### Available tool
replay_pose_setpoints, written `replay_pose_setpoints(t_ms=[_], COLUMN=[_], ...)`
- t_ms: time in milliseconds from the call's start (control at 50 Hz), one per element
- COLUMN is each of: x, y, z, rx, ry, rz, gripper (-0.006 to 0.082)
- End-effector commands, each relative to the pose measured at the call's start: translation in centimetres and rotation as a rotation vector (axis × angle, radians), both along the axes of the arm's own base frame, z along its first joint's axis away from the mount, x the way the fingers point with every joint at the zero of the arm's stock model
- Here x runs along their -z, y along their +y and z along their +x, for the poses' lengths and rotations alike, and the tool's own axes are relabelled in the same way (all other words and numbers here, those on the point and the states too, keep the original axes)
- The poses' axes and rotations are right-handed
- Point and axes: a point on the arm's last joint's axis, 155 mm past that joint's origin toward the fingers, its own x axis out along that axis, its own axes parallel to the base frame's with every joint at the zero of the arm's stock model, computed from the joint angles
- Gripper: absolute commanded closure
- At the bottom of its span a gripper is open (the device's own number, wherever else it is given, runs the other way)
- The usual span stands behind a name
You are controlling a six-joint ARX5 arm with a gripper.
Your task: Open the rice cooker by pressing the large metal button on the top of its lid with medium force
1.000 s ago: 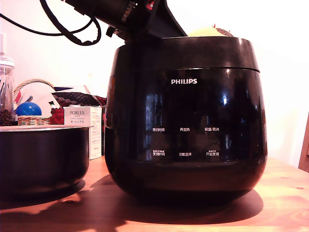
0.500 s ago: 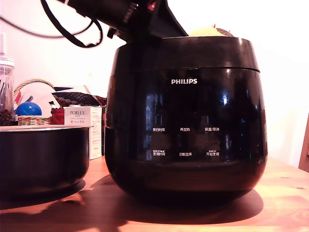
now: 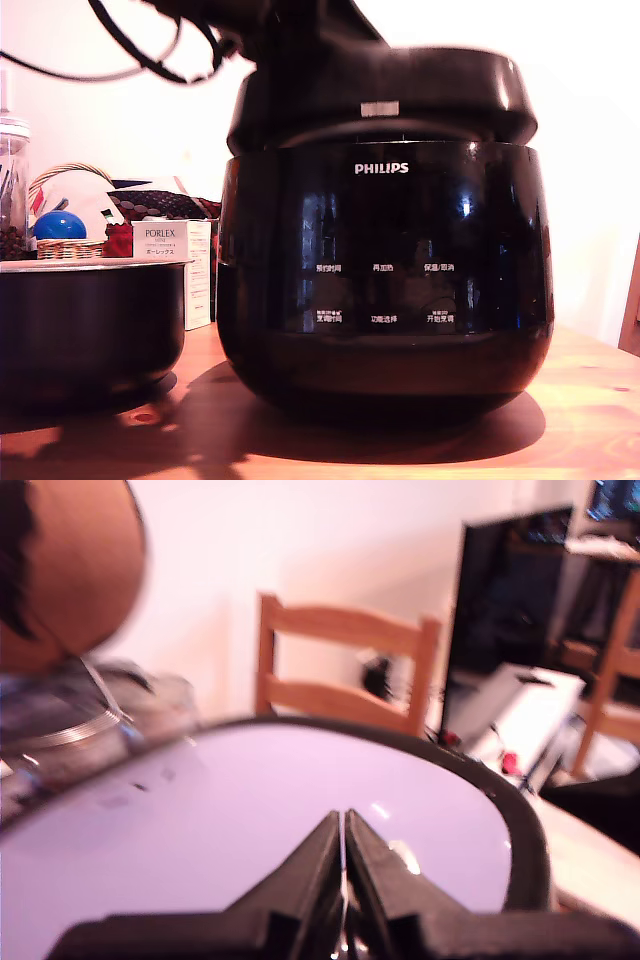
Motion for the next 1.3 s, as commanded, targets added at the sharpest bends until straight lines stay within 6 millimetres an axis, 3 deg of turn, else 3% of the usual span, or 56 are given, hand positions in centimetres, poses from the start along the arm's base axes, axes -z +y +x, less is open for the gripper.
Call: replay_pose_setpoints(t_ms=[0,440,760,1060,1280], x=[0.7,-2.3,-5.0,-7.1,-7.6], y=[0.7,5.0,10.9,16.4,17.7], z=[0.1,3.1,5.7,7.0,7.3], rx=[-0.026,-0.218,-0.442,-0.615,-0.648], ry=[0.003,-0.068,-0.141,-0.190,-0.198], rz=[0.013,-0.017,-0.017,-0.019,-0.026], gripper=[0.0791,0.0791,0.0791,0.0791,0.0791])
